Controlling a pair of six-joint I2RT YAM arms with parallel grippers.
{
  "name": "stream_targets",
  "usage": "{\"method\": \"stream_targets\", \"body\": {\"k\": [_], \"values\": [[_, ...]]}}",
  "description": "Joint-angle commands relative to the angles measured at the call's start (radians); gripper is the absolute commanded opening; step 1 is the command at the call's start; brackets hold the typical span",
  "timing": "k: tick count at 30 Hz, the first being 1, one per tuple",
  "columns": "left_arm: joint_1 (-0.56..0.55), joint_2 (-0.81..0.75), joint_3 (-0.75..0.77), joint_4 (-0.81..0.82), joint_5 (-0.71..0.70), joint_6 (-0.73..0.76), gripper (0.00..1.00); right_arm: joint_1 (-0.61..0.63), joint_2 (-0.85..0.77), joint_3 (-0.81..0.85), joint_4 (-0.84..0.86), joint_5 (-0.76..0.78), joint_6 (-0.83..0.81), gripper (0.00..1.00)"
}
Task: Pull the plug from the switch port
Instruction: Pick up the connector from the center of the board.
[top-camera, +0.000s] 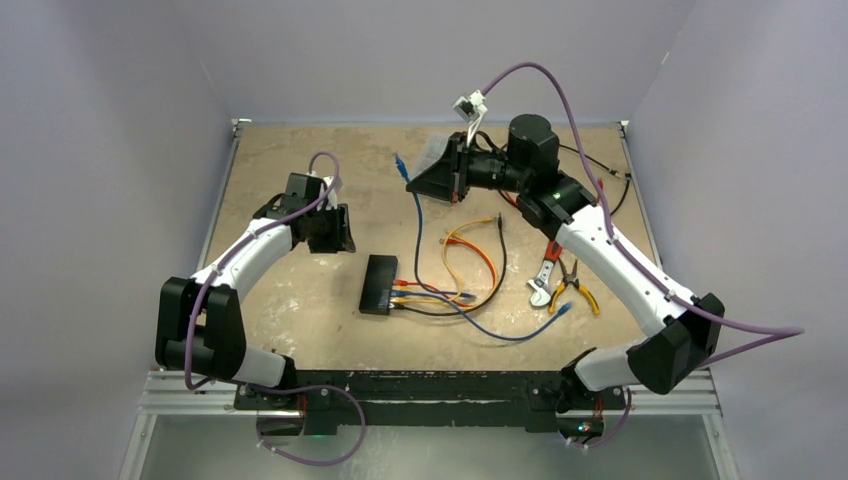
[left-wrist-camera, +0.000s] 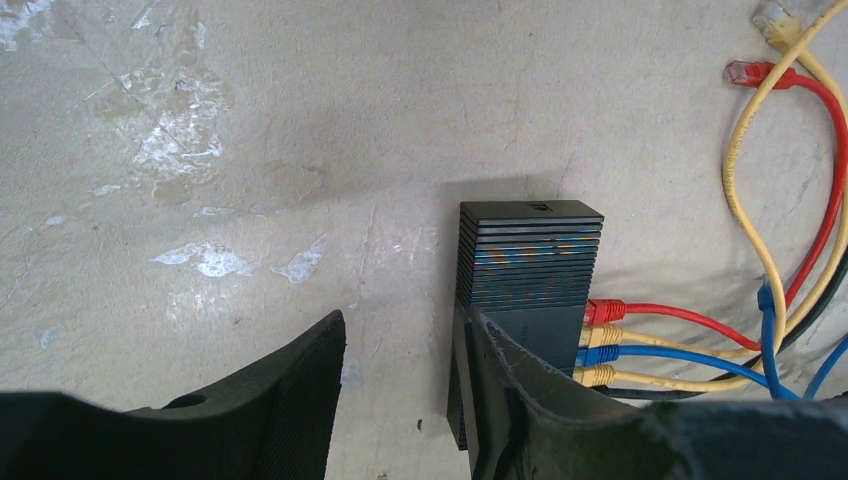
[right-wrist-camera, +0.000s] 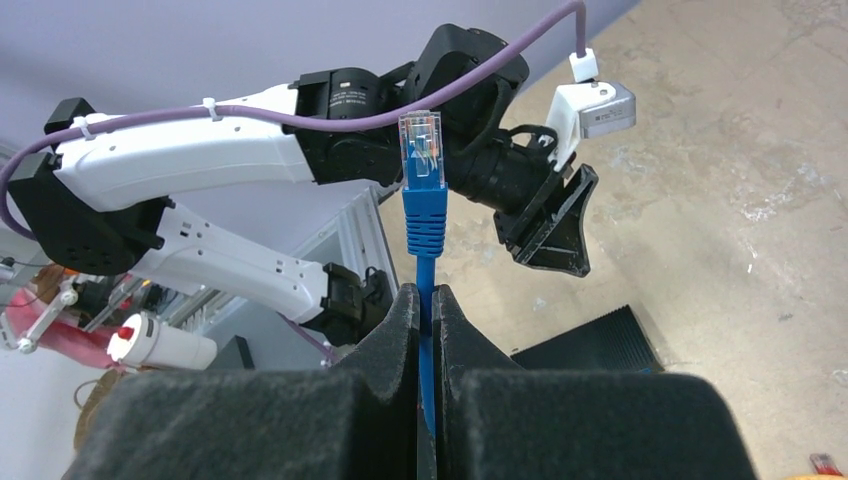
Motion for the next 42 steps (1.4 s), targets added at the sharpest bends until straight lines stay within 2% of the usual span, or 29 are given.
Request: {"method": "stream_targets", "body": {"k": [1,19,29,31,37,42], "values": [[0.009,0.000,0.014,0.003,0.018,0.017,0.44,-0.003,-0.040,0.065,0.040,-0.018,0.015,0.00],[0.009,0.003,0.014,0.008,0.018,0.016,0.45,-0.004,-0.036,0.286,-0.064,0.099,-0.016,0.00],[0.009,-0.004,0.014,0.006,0.018,0.017,0.45,-0.013,-0.003,0.316,-0.138,0.210,-0.034,0.00],[0.009,-0.004,0.014,0.007,0.019,0.017,0.45,-0.033,0.019,0.332,-0.191,0.238,-0.029,0.00],[0.009,-0.004,0.014,0.005,0.018,0.017,0.45,-0.167,0.029,0.281,-0.224,0.188,-0.011,0.00],[0.009,-0.004,0.014,0.005,0.013,0.017,0.45,-0.289,0.037,0.301,-0.312,0.193,-0.063,0.00]]}}
